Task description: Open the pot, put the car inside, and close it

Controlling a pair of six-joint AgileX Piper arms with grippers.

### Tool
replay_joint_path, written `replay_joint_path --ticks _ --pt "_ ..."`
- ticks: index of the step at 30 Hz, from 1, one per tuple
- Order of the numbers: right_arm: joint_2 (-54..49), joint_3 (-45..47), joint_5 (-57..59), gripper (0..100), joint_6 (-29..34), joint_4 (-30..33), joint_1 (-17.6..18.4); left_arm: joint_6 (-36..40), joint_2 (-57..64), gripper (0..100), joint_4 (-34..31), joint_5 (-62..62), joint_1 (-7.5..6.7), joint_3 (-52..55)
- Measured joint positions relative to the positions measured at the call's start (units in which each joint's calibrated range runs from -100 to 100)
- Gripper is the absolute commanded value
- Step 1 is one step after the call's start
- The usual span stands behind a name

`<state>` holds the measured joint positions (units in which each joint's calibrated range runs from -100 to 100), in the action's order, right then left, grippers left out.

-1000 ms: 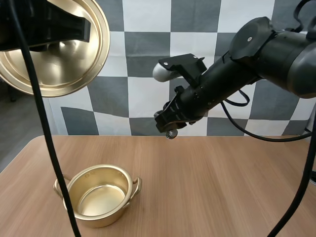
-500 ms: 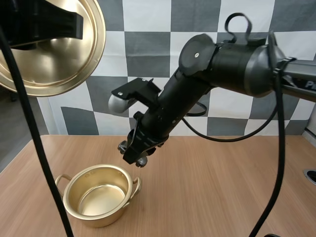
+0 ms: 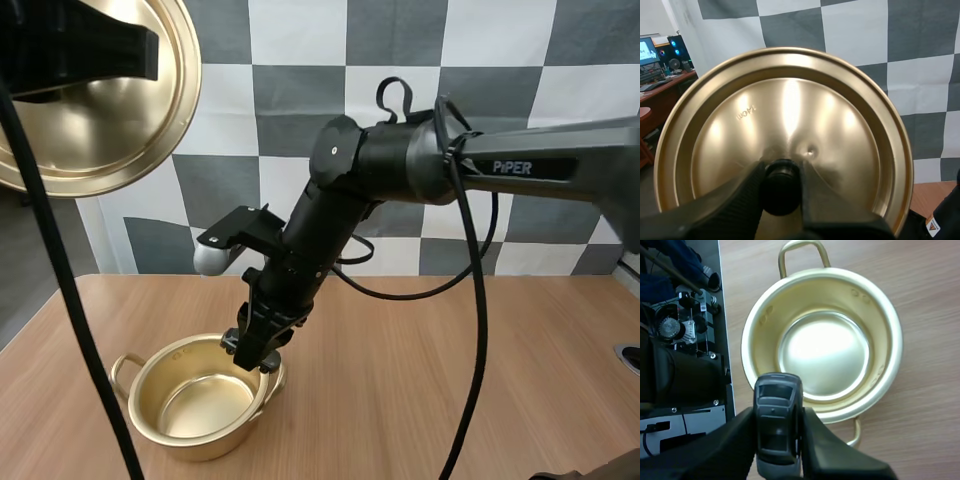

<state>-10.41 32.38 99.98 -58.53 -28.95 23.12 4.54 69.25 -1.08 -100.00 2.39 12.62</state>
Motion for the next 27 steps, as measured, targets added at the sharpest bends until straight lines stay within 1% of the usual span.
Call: replay_joint_path --ticks 4,11,15,22,27 --pt "5.83 -0.15 0.00 0 -2.03 -1.55 0.00 0.00 0.15 0 0.00 0.00 0.00 0.00" --pt "10.89 -0.47 0.00 0 -4.91 -2.74 0.00 0.00 0.15 0 0.00 0.00 0.00 0.00" --pt "13.18 -3.99 0.01 0 -5.49 -3.20 0.00 0.00 0.15 0 0.00 0.00 0.00 0.00" --pt "16.28 -12.41 0.01 0 -5.49 -6.55 0.00 0.00 0.15 0 0.00 0.00 0.00 0.00" --pt "19.99 -16.59 0.01 0 -5.49 -9.12 0.00 0.00 0.15 0 0.00 0.00 0.00 0.00"
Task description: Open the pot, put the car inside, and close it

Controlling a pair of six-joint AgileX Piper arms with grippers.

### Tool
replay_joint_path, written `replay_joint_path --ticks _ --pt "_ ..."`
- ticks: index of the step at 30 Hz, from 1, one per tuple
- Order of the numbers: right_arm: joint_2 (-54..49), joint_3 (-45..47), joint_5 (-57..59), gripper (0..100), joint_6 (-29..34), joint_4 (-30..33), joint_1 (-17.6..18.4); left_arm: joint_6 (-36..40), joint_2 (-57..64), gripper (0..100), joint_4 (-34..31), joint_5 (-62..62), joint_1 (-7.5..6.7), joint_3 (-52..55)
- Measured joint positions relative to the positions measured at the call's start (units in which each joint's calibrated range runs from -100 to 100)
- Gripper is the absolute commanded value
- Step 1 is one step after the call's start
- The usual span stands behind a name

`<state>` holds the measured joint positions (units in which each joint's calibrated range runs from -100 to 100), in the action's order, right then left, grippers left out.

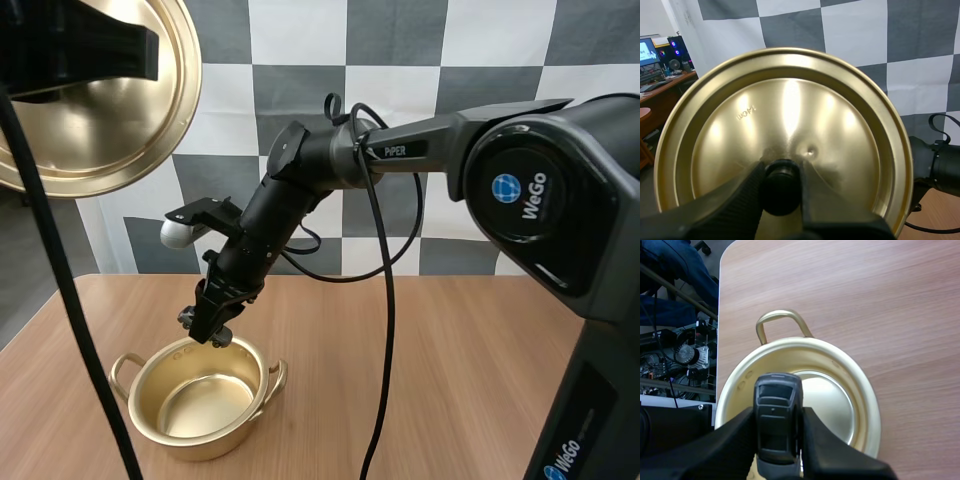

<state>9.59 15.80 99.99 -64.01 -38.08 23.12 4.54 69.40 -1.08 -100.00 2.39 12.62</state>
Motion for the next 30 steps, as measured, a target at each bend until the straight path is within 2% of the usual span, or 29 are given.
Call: replay_joint_path --ticks 7,30 --pt "5.99 -0.39 -0.02 0 0.00 -1.90 0.00 -0.11 0.00 0 0.00 0.00 0.00 0.00" --pt "7.77 2.43 -0.02 0 0.13 -3.28 0.00 -0.11 0.00 0 0.00 0.00 0.00 0.00"
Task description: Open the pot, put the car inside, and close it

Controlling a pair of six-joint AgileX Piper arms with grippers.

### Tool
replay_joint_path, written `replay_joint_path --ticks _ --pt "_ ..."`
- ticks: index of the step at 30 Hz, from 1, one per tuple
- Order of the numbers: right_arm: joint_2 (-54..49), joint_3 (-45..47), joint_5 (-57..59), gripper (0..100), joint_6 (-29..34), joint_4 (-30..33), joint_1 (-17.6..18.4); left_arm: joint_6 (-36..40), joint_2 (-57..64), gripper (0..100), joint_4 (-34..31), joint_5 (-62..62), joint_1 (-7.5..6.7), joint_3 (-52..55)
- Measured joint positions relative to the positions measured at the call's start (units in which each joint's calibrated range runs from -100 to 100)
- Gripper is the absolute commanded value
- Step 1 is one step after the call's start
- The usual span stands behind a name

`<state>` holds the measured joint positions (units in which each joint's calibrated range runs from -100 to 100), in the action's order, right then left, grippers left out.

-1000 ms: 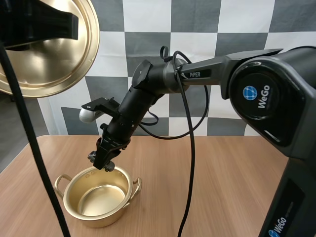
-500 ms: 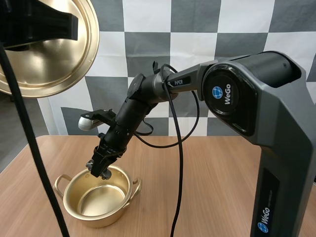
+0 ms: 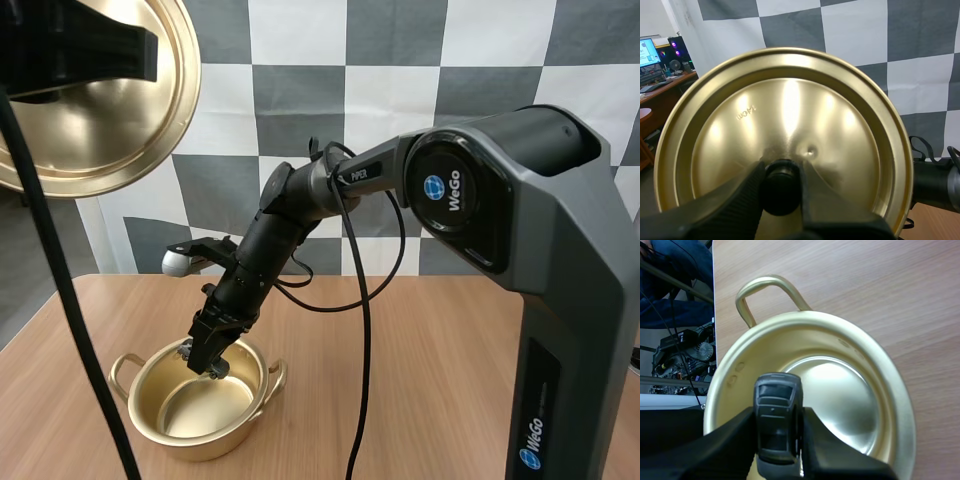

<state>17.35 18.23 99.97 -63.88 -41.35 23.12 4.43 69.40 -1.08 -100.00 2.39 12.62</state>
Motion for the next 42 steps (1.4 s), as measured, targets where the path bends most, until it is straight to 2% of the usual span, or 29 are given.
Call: replay_joint_path --ticks 17,42 --pt "6.18 0.00 0.00 0 0.00 -1.20 0.00 0.00 0.00 0 0.00 0.00 0.00 0.00" --pt "8.75 0.00 0.00 0 -0.20 -1.75 0.00 -0.30 0.00 0 0.00 0.00 0.00 0.00"
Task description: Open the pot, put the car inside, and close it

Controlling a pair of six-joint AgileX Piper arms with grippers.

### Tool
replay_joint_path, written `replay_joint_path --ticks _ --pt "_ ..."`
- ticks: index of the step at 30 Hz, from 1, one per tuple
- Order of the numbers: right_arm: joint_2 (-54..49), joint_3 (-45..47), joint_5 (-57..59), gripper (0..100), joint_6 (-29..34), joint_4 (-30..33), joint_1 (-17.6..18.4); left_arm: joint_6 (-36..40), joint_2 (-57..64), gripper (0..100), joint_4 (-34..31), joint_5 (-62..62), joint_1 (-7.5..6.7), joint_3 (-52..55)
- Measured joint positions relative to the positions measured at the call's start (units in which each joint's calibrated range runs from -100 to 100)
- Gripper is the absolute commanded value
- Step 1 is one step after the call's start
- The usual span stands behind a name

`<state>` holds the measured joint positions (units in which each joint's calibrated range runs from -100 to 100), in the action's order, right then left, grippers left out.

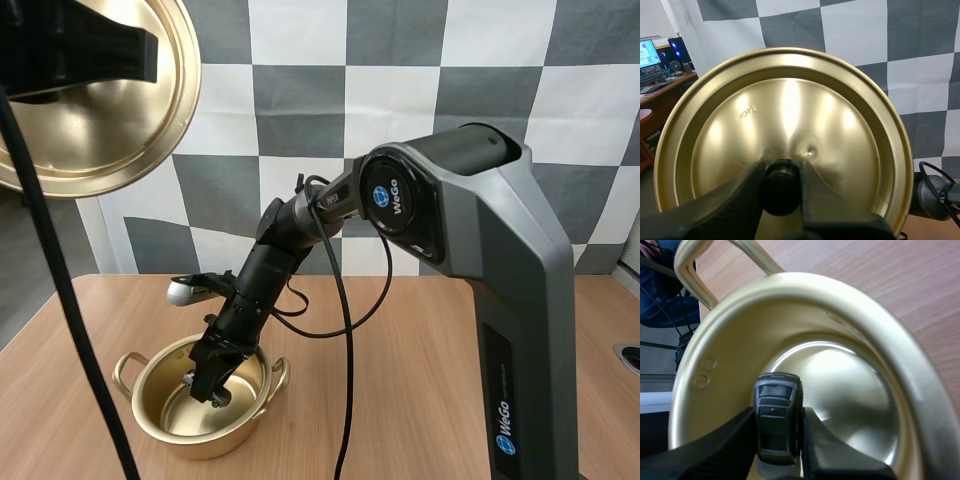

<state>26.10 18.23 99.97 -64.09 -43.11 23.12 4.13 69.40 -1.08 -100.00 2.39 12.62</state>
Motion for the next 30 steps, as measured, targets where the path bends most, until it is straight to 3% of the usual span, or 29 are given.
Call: replay_joint_path --ticks 4,5,10,12,24,30 --pt "0.00 0.00 0.00 0 1.38 -1.37 0.00 -0.09 0.00 0 0.00 0.00 0.00 0.00" --pt "0.00 0.00 0.00 8 1.52 -1.37 0.00 -0.09 0.00 0 0.00 0.00 0.00 0.00" --pt "0.00 0.00 0.00 72 1.17 -1.25 0.00 -0.09 0.00 0 0.00 0.00 0.00 0.00" --pt "0.00 0.00 0.00 85 1.08 -1.25 0.00 -0.09 0.00 0 0.00 0.00 0.00 0.00" --pt "-0.57 -0.28 0.00 86 1.08 -1.12 0.00 -0.09 0.00 0 0.00 0.00 0.00 0.00" --pt "-4.91 -4.90 0.00 86 1.08 -1.12 0.00 -0.09 0.00 0 0.00 0.00 0.00 0.00"
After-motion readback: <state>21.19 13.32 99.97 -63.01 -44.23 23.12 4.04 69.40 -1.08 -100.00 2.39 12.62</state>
